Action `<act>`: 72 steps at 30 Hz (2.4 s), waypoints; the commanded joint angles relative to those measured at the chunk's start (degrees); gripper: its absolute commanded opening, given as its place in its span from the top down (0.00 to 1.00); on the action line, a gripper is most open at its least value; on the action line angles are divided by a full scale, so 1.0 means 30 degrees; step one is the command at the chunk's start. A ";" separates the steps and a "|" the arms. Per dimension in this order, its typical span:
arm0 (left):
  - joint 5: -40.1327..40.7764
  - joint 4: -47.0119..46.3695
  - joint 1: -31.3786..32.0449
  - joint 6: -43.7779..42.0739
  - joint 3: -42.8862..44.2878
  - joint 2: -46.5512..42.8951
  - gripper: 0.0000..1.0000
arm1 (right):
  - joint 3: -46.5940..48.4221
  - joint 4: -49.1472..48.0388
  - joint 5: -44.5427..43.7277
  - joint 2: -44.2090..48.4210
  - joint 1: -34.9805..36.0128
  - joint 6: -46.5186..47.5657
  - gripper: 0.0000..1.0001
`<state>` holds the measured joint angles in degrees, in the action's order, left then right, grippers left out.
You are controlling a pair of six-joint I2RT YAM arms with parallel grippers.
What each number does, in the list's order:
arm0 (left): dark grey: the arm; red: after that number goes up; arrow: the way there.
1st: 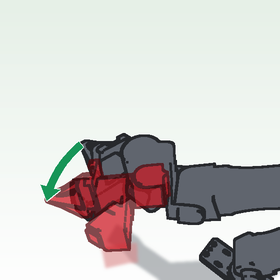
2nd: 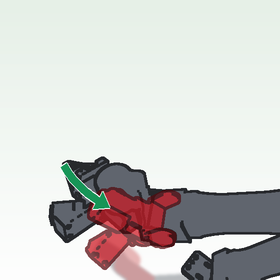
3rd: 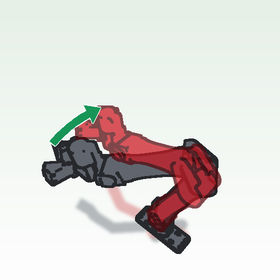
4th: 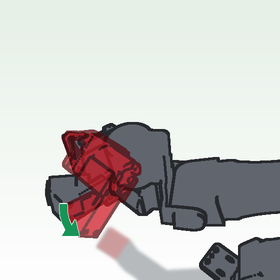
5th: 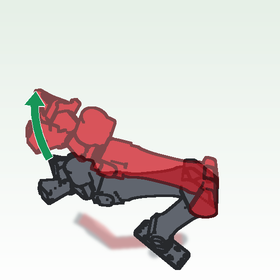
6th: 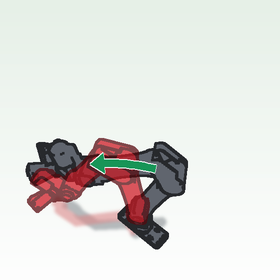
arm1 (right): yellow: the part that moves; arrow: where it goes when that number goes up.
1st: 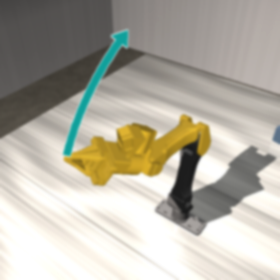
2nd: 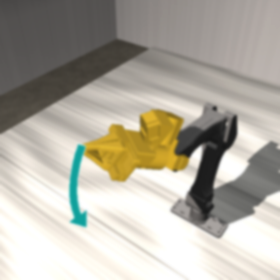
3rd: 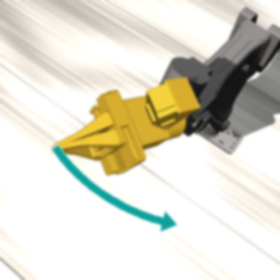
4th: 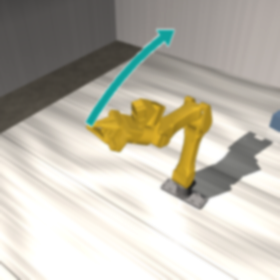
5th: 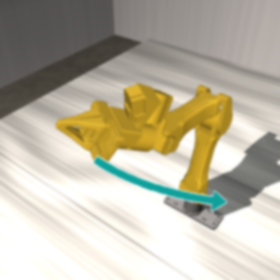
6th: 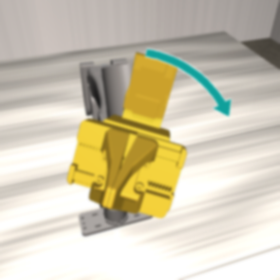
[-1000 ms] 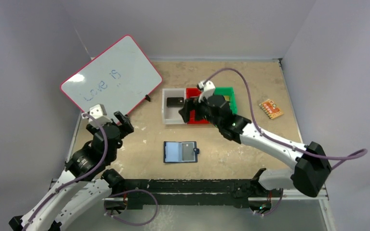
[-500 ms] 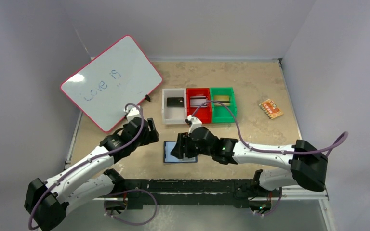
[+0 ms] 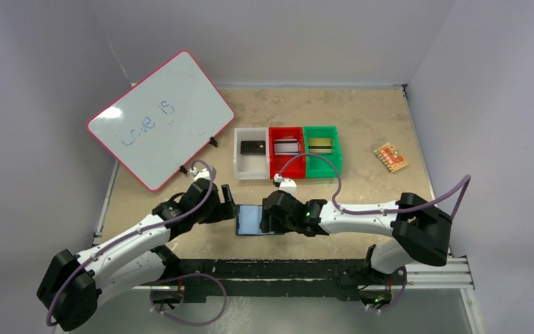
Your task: Take the credit cards out of the card holder
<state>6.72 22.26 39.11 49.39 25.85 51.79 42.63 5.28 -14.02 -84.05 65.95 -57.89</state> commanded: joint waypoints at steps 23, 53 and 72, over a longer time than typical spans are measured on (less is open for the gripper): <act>-0.1976 -0.2616 0.1182 -0.0146 -0.0325 0.2454 0.41 | 0.1111 0.1963 -0.1680 -0.0580 0.0046 -0.1800 0.38; -0.0466 -0.3088 0.3167 0.0116 0.0201 0.3186 0.84 | 0.1994 0.2308 -0.1562 -0.0930 0.0045 -0.1231 0.38; -0.0367 -0.3017 0.3338 0.0222 0.0204 0.2893 0.92 | 0.3394 0.3574 -0.2219 -0.1456 0.0049 -0.0486 0.30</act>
<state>5.19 15.46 48.58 49.52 24.99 61.49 49.08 14.48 -17.89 -88.66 65.93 -60.05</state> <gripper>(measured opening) 0.088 0.688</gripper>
